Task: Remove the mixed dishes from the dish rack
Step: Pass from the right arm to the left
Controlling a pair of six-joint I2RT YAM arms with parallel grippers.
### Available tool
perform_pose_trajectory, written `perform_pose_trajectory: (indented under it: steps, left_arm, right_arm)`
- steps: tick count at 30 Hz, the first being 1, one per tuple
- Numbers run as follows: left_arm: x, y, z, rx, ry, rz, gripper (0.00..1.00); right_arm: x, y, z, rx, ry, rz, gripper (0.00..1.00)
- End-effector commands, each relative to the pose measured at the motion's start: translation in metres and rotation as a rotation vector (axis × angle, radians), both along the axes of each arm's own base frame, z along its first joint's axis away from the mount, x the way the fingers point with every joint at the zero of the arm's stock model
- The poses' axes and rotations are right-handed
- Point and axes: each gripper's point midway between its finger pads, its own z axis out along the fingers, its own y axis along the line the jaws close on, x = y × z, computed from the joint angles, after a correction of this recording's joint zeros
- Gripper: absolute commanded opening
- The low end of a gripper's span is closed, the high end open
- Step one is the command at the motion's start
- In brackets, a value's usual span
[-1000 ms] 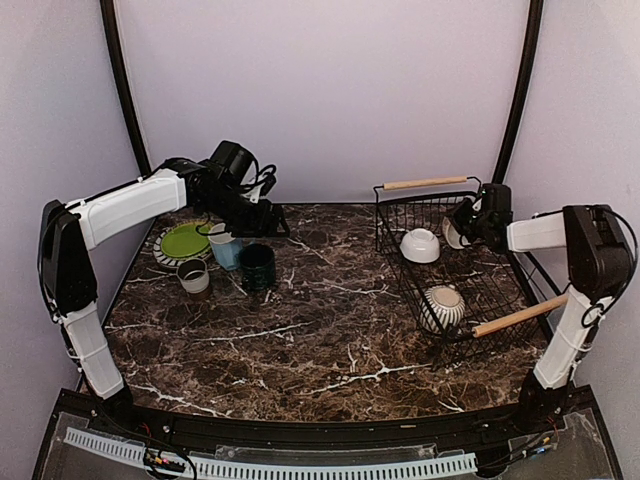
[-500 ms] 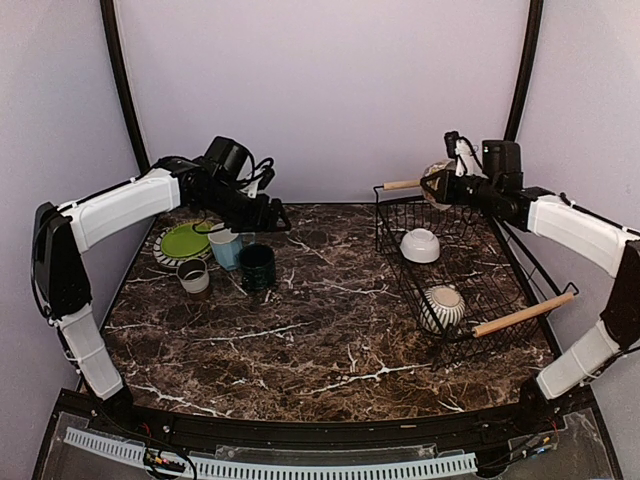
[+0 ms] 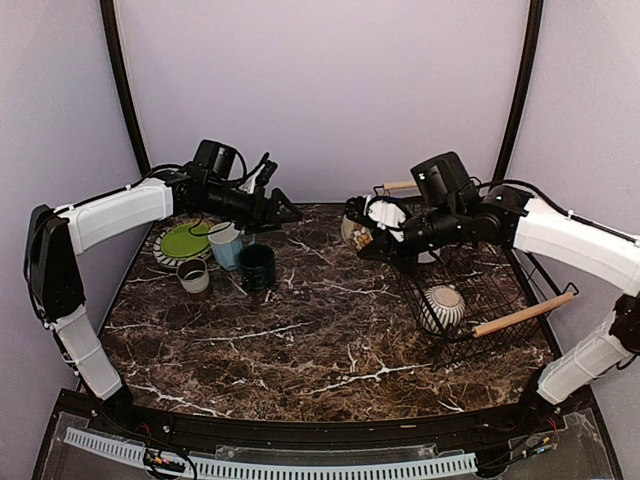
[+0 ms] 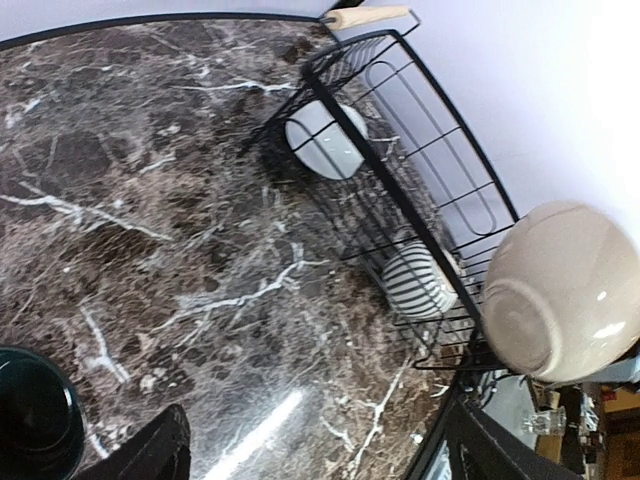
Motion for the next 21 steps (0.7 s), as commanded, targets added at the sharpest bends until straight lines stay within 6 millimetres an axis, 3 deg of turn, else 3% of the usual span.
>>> perform_pose_trajectory:
  steps: [1, 5, 12, 17, 21]
  left_arm:
    - [-0.025, -0.024, 0.043, -0.237, 0.018, -0.164, 0.92]
    - [-0.027, -0.031, 0.037, -0.263, 0.053, -0.188, 0.95]
    - [-0.021, -0.022, 0.006, 0.029, -0.031, -0.077, 0.87]
    - [-0.029, -0.029, 0.002, 0.114, -0.085, -0.105, 0.76]
    - [-0.034, -0.030, -0.012, 0.278, -0.141, -0.100, 0.67]
  right_arm:
    - [0.012, 0.010, -0.014, -0.226, -0.229, 0.029, 0.00]
    - [0.019, 0.022, -0.037, -0.367, -0.313, 0.009, 0.00]
    - [0.035, 0.028, -0.067, -0.692, -0.505, -0.032, 0.00]
    - [0.028, 0.042, -0.082, -0.797, -0.568, 0.031, 0.00]
    - [0.017, 0.051, -0.092, -0.842, -0.595, 0.104, 0.00]
